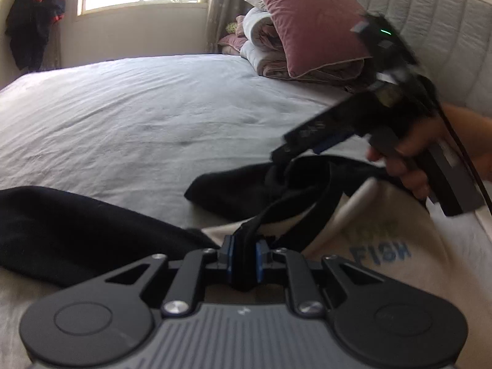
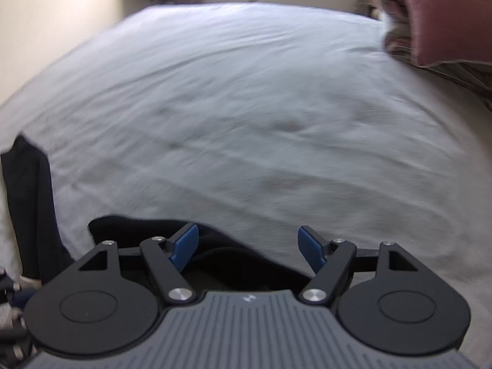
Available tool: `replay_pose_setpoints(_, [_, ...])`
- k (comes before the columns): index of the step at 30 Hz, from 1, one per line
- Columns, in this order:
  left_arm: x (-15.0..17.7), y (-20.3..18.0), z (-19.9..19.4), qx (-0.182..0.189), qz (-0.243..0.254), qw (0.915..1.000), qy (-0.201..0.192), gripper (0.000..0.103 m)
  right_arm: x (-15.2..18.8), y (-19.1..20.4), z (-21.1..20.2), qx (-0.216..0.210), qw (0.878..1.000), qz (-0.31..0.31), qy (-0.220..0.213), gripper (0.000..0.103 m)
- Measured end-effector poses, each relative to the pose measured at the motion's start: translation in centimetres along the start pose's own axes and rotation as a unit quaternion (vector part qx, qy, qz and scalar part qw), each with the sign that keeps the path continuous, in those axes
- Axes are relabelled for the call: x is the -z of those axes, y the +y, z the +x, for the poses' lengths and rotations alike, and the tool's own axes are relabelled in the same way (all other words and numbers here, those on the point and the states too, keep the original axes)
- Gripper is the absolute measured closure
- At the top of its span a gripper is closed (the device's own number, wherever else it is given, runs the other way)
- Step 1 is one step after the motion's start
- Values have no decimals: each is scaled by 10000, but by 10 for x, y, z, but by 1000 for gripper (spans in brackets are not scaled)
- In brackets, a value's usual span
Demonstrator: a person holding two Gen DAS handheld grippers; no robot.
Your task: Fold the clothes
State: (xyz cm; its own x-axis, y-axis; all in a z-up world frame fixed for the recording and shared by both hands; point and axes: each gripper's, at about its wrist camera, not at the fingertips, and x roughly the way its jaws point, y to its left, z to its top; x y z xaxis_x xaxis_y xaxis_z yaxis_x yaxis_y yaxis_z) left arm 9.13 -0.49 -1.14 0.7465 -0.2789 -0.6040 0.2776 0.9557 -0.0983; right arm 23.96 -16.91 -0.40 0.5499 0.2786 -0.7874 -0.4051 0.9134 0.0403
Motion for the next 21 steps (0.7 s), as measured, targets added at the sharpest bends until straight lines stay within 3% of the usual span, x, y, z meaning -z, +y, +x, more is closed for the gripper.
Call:
replay_pose_setpoints(4, [12,-2,8,-86,113,9999,-54,89,6,25,23,158,9986,-360,355,28])
replay_pose_setpoints(6, [12,-2,11,-105,121,9998,-88,89,10,28,23,174,9992,-268,225,41])
replay_pose_setpoints(8, [11,-2,13,-102,90,9998,-118,89,12,31,20,213,9996,-167,95,66])
replay_pose_setpoints(10, [11,0,14,-83,38,9999,-128,89,12,32,13,345,9994,-46,-26,81])
replay_pose_setpoints(14, [10,0,14,-70,-24,9999,-131,89,10,23,-20,1058,9930,257,-456,83])
replay_pose_setpoints(21, [4,6,12,-10,-267,9995,-148,89,18,-21,-120,2114,9666,665,-1288,83])
